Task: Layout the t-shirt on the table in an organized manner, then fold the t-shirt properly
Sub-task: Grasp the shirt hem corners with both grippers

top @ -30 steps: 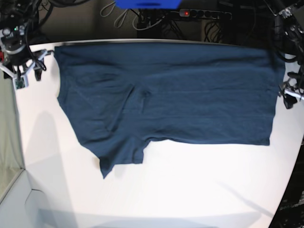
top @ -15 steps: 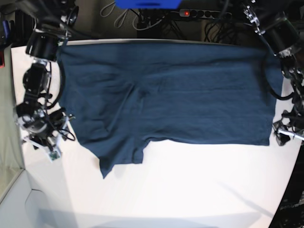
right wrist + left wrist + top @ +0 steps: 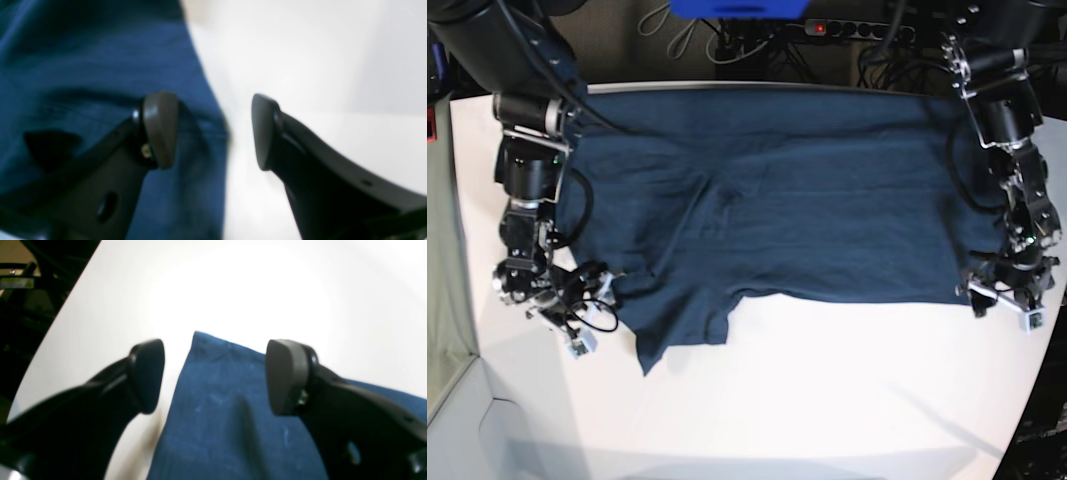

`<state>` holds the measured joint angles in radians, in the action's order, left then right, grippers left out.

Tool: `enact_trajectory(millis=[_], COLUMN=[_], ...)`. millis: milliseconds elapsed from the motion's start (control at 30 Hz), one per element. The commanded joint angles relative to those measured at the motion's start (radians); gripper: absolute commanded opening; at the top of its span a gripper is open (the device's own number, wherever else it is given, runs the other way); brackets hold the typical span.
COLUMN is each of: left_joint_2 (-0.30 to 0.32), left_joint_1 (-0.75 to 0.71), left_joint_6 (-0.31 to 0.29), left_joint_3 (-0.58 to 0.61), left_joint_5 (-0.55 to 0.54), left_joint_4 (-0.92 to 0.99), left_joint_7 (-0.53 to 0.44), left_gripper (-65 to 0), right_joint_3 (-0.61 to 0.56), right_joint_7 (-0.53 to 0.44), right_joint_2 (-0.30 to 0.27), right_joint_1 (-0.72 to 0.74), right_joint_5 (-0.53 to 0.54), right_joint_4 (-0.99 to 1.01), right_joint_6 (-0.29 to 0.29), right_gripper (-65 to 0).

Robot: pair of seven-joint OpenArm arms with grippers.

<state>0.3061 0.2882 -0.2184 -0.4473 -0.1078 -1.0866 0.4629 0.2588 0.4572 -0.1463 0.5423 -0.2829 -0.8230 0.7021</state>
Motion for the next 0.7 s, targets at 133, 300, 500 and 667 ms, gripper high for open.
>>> enact_trajectory(millis=[133, 300, 500, 667], left_joint_2=[0.040, 0.044, 0.043, 0.049], left_joint_1=[0.038, 0.038, 0.035, 0.041], left_joint_6=[-0.003, -0.003, -0.003, -0.003], left_joint_3=[0.000, 0.000, -0.003, -0.005], left_joint_5=[-0.003, -0.003, -0.003, -0.003], left_joint_4=[0.009, 0.010, 0.010, 0.053], left_joint_7=[-0.026, -0.026, -0.026, -0.028], left_gripper=[-19.2, -19.2, -19.2, -19.2], right_joint_3=[0.000, 0.003, 0.000, -0.002], right_joint_7=[-0.073, -0.081, -0.081, -0.081], right_joint_2=[-0.009, -0.009, -0.014, -0.014], right_joint_1=[0.035, 0.022, 0.009, -0.009], right_joint_5=[0.009, 0.009, 0.011, 0.011], right_joint_4=[0.064, 0.074, 0.074, 0.074], right_joint_6=[-0.004, -0.004, -0.004, -0.004], right_gripper=[-29.7, -30.3, -42.3, -50.5])
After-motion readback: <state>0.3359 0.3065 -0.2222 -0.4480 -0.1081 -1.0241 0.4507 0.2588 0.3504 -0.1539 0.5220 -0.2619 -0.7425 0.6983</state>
